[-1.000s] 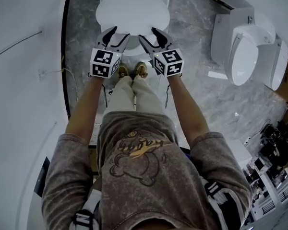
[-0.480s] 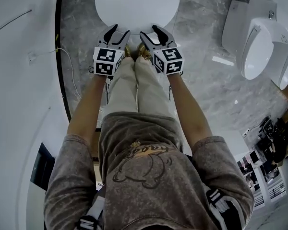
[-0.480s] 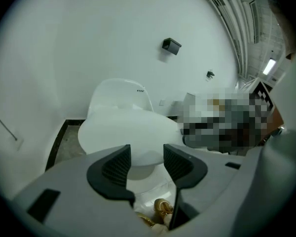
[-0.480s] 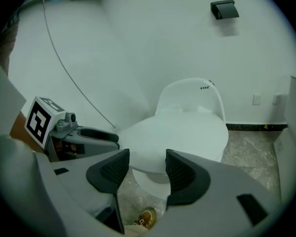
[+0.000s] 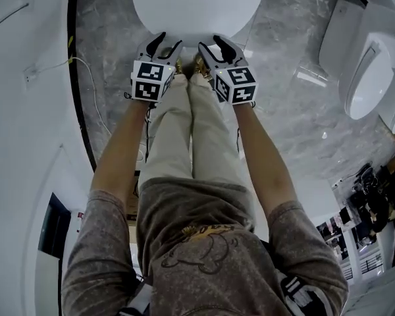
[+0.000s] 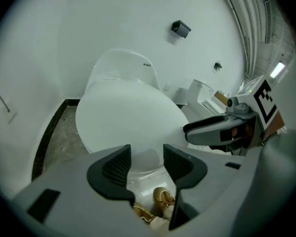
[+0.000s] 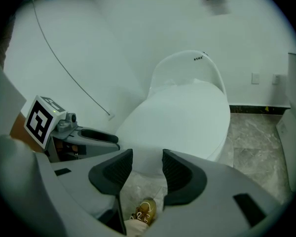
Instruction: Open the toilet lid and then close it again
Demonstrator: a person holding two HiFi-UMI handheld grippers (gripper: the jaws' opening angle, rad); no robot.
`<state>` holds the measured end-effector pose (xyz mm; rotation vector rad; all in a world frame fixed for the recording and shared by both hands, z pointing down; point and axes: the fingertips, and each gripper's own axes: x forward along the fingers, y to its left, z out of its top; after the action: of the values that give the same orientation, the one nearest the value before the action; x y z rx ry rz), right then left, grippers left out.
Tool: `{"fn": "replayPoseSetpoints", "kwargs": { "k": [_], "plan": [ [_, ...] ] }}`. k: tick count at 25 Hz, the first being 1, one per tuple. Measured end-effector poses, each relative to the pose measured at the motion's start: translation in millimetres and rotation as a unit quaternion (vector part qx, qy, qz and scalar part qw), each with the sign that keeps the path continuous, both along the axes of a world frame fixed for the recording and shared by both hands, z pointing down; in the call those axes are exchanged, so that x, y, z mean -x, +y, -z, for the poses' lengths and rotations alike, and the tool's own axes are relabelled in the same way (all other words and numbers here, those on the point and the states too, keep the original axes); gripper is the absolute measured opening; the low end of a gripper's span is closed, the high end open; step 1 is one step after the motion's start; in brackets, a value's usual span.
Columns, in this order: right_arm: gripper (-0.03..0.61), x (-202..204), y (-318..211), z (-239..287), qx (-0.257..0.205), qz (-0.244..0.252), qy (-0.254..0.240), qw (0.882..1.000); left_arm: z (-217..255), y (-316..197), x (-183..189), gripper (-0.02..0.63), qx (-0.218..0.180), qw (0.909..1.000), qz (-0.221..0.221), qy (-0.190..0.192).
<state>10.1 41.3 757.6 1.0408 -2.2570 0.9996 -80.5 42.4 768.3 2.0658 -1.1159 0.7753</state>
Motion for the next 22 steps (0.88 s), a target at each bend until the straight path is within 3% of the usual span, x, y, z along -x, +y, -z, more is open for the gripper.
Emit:
{"fn": "replayPoseSetpoints", "kwargs": {
  "k": [6, 10, 13, 16, 22],
  "plan": [
    [0.187, -1.0, 0.5, -39.1, 0.021, -0.004, 0.006, 1.0, -35.7, 0.7, 1.9, 0.204, 0.019, 0.9997, 0.014, 0.0],
    [0.137, -5.6, -1.3, -47.3, 0.022, -0.012, 0.014, 1.0, -41.1, 0.3, 4.6, 0.173, 0.02, 0.9996, 0.014, -0.013],
    [0.137, -5.3, -1.9, -41.2, 0.035, -0.006, 0.018, 0.999, -36.3, -0.8, 5.6, 0.17, 0.037, 0.9991, 0.02, -0.01],
    [0.137, -10.6, -7.3, -13.6, 0.034, -0.014, 0.017, 0.999, -6.1, -6.3, 3.2, 0.17, 0.036, 0.9991, 0.024, -0.001],
    [0.137, -26.8, -41.1, 95.7, -0.026, -0.03, 0.003, 0.999, 112.7, -43.3, -10.4, 0.17, -0.025, 0.9988, 0.029, 0.031]
  ]
}}
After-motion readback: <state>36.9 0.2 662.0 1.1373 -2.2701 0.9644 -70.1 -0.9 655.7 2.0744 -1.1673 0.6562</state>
